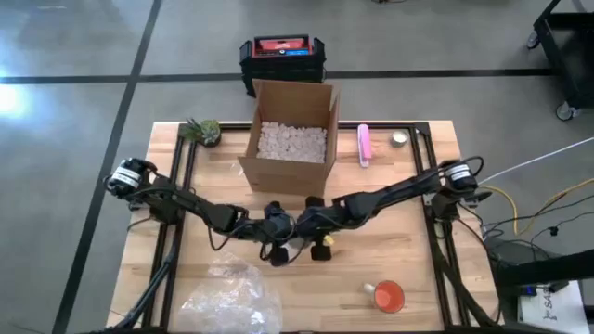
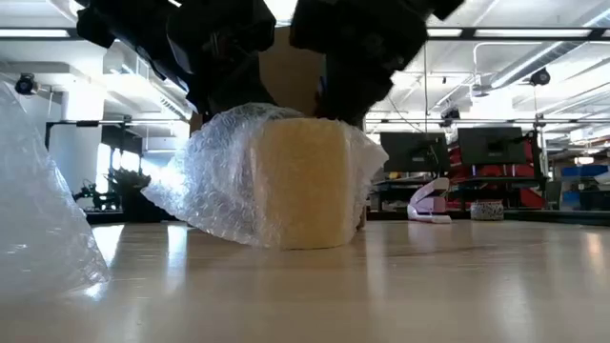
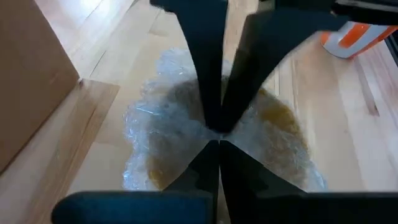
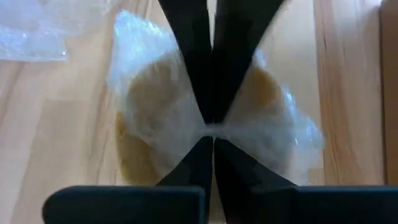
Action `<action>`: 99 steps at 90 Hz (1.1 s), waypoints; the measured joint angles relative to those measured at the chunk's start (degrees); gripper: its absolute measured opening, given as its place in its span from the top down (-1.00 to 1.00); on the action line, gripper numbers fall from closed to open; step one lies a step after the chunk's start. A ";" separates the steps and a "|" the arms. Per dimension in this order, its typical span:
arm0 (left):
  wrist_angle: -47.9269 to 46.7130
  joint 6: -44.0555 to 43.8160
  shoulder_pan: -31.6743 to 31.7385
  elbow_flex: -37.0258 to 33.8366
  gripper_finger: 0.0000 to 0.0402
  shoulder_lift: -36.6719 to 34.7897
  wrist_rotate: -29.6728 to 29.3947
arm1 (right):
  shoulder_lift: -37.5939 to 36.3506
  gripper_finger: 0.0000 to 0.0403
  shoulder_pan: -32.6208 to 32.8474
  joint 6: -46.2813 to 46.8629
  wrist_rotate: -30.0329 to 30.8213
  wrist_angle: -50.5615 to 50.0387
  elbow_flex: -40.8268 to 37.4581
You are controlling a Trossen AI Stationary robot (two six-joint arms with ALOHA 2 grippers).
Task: Wrap mug
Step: Wrap the yellow mug with transparent bubble wrap
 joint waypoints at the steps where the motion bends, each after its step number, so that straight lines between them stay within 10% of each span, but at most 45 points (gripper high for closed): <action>1: 0.00 0.01 0.00 0.00 1.00 0.00 0.00 | 0.27 0.99 0.00 -0.01 0.00 -0.55 0.46; 40: -4.37 -1.13 -0.23 -0.07 1.00 -8.04 2.27 | 5.63 0.99 0.00 -1.68 0.24 -5.55 4.44; 69: -24.17 -13.02 -5.27 -2.52 1.00 -13.52 6.72 | 5.46 0.99 -0.13 -2.38 -0.02 -5.42 4.29; 99: 8.33 -11.31 -7.85 -8.53 1.00 -4.59 9.00 | 5.48 0.99 -0.13 -2.36 -0.13 -3.27 4.20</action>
